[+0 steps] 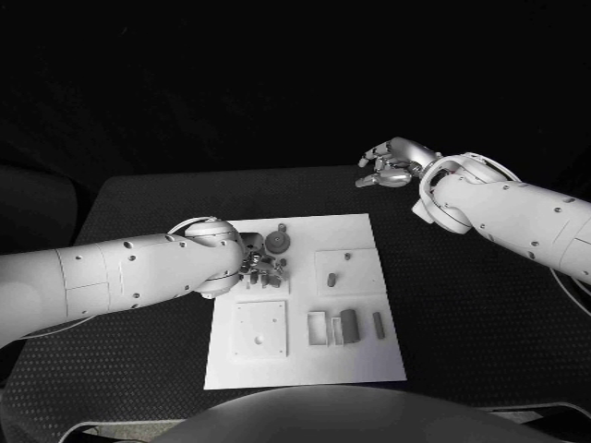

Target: Assemble the parts on the task board

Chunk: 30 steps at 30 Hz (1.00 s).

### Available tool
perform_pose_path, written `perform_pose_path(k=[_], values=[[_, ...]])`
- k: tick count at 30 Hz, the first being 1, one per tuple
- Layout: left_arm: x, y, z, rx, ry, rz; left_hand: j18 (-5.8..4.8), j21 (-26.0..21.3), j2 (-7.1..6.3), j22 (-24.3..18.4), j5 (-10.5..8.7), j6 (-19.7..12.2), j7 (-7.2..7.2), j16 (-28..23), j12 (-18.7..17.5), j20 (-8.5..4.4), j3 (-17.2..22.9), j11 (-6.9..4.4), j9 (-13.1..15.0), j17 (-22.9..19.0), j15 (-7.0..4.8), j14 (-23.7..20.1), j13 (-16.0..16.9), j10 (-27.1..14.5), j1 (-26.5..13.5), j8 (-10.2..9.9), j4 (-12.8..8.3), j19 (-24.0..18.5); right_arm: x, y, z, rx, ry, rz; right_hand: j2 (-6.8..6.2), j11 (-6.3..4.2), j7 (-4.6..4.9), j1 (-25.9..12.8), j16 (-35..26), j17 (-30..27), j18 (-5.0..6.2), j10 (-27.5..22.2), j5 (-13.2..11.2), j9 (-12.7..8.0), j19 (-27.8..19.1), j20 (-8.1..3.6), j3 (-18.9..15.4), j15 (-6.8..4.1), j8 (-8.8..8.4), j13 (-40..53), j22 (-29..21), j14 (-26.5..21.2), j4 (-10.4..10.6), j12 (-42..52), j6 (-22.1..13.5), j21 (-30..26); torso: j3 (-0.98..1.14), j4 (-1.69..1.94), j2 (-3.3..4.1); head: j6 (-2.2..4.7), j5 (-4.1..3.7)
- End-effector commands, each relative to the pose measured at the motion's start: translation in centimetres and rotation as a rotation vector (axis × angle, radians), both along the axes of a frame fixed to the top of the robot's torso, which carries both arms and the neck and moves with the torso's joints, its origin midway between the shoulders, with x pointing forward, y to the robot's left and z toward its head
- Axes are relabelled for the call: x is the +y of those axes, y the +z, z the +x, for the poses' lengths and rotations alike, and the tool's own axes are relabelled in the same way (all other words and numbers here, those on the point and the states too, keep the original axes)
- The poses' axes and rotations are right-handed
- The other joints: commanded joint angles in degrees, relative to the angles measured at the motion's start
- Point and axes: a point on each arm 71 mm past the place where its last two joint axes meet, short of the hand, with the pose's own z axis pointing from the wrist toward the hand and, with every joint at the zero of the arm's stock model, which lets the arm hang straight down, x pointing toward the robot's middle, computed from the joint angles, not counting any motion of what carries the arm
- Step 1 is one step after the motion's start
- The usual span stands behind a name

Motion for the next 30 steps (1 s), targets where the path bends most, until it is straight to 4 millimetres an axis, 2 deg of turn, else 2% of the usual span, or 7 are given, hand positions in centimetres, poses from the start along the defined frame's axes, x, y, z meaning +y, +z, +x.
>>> perform_pose_path(k=[1, 3, 6, 17, 30], values=[[-0.37, 0.15, 0.02, -0.022, -0.023, -0.027, 2.41, 0.20, -0.94, 0.87, -0.34, 0.44, 0.02, 0.09, -0.21, 0.30, -0.45, 0.00, -0.07, 0.07, -0.25, 0.13, 0.06, 0.41, 1.05, -0.30, 0.03, 0.07, 0.08, -0.02, -0.05, 0.001, 0.011, -0.007, 0.47, 0.05, 1.26, -0.09, 0.02, -0.08, 2.62, -0.31, 0.11, -0.08, -0.13, -0.20, -0.35, -0.44, 0.22, -0.07, -0.06, -0.04, 0.06, 0.31, -0.72, -0.37, -0.02, 0.07, 0.00, 0.01, -0.10], [-0.48, 0.21, 0.04, -0.035, -0.034, -0.022, 2.43, 0.10, -1.96, 0.79, -0.54, 0.39, 0.05, 0.03, -0.28, 0.31, -0.73, 0.01, -0.12, 0.06, -0.24, 0.14, 0.04, 0.39, 1.21, -0.38, 0.11, 0.08, 0.05, 0.04, -0.05, -0.007, 0.009, -0.004, 0.47, 0.05, 1.26, -0.09, 0.02, -0.09, 2.62, -0.31, 0.11, -0.08, -0.13, -0.20, -0.35, -0.44, 0.22, -0.08, -0.07, -0.04, 0.06, 0.32, -0.73, -0.37, -0.05, 0.07, 0.01, 0.01, -0.09], [-0.53, 0.23, 0.02, -0.038, -0.039, -0.019, 2.46, -0.14, -2.77, 0.63, -0.74, 0.22, 0.11, -0.12, -0.41, 0.32, -1.08, 0.05, -0.15, 0.00, -0.22, 0.07, -0.02, 0.26, 0.26, -0.49, 0.59, 0.05, 0.17, 0.07, -0.09, -0.008, 0.012, -0.002, 0.48, 0.04, 1.26, -0.09, 0.03, -0.09, 2.61, -0.31, 0.11, -0.08, -0.13, -0.20, -0.35, -0.44, 0.22, -0.08, -0.06, -0.03, 0.06, 0.33, -0.73, -0.37, -0.08, 0.08, 0.02, 0.01, -0.22], [-0.97, 0.37, 0.33, -0.088, -0.087, 0.024, 2.54, -0.23, -3.08, 0.56, -0.80, 0.30, 0.07, -0.11, -0.38, 0.26, -0.97, 0.03, -0.07, 0.03, -0.24, 0.11, 0.00, 0.31, 0.04, -0.41, 0.56, 0.13, 0.22, 0.02, -0.09, -0.002, 0.015, -0.004, 0.49, 0.04, 1.25, -0.08, 0.05, -0.09, 2.62, -0.29, 0.11, -0.09, -0.10, -0.21, -0.36, -0.44, 0.23, -0.11, -0.06, -0.01, 0.06, 0.37, -0.73, -0.36, -0.14, -0.01, 0.08, 0.01, -0.26], [-1.07, 0.26, 0.30, -0.078, -0.106, 0.037, 2.57, -0.13, -2.87, 0.62, -0.79, 0.48, -0.03, 0.15, -0.21, 0.24, -0.51, -0.05, 0.10, 0.21, -0.31, 0.22, 0.09, 0.50, 0.71, -0.25, 0.12, 0.42, 0.38, 0.01, -0.10, -0.002, 0.018, -0.003, 0.50, 0.04, 1.25, -0.09, 0.06, -0.10, 2.61, -0.27, 0.11, -0.10, -0.08, -0.21, -0.37, -0.45, 0.23, -0.14, -0.06, 0.01, 0.06, 0.41, -0.74, -0.35, -0.02, 0.03, 0.00, 0.01, -0.47]])
